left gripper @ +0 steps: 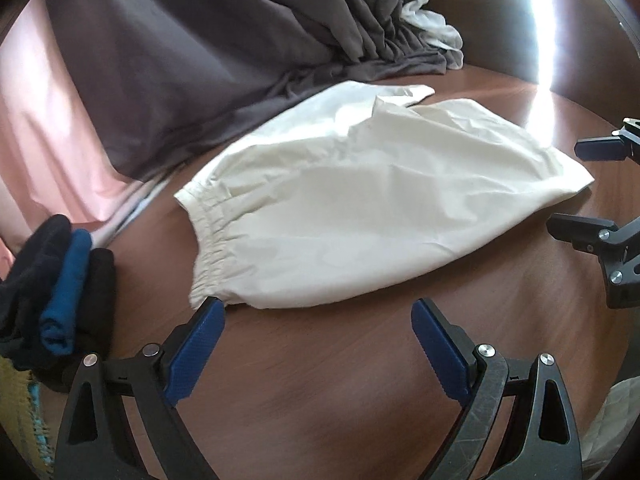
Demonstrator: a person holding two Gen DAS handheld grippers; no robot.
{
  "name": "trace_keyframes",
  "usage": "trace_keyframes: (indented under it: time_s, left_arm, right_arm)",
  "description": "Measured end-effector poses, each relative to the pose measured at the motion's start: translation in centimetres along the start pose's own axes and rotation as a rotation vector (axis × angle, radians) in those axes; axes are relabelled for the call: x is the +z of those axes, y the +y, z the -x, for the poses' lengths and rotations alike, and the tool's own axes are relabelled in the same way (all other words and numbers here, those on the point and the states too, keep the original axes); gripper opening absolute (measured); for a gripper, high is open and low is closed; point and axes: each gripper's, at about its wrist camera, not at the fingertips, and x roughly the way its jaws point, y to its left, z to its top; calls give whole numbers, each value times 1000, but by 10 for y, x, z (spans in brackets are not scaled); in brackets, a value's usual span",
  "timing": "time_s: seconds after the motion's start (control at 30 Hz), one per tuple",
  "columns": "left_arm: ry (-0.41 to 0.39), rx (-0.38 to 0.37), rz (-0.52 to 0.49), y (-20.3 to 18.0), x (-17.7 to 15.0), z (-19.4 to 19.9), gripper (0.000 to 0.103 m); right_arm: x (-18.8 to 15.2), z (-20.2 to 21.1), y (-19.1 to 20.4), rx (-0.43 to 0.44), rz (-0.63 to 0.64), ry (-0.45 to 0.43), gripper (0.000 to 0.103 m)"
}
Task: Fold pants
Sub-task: 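Move both tools to the shorts and close the left gripper on the waistband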
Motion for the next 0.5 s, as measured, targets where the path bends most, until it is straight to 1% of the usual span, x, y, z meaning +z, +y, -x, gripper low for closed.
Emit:
trace_keyframes:
  time_s: [0.17,0.37,0.4,0.43,0.47,0.5]
  left_arm:
    - [14,-12,-39,-7,7,-22,96]
    - [-27,-1,-69,-9,20,-27,96]
    - [-32,-1,-75,-9,21,-28,91]
    - [-32,-5,-81,-10,22,-29,83]
    - [-28,-15,-90,-11,23,-31,78]
    - [-23,-27,-98,-12,23,-33,68]
  right_arm:
    - [3,-16,-6,-4,-17,27,87]
    - [12,-23,-16,-9,-43,15,87]
    - [13,-24,-18,-9,-47,12,87]
    - [14,-24,-19,-9,-49,12,87]
    - [14,-25,-20,-9,-50,12,87]
    - [13,-26,-20,-12,-50,13,87]
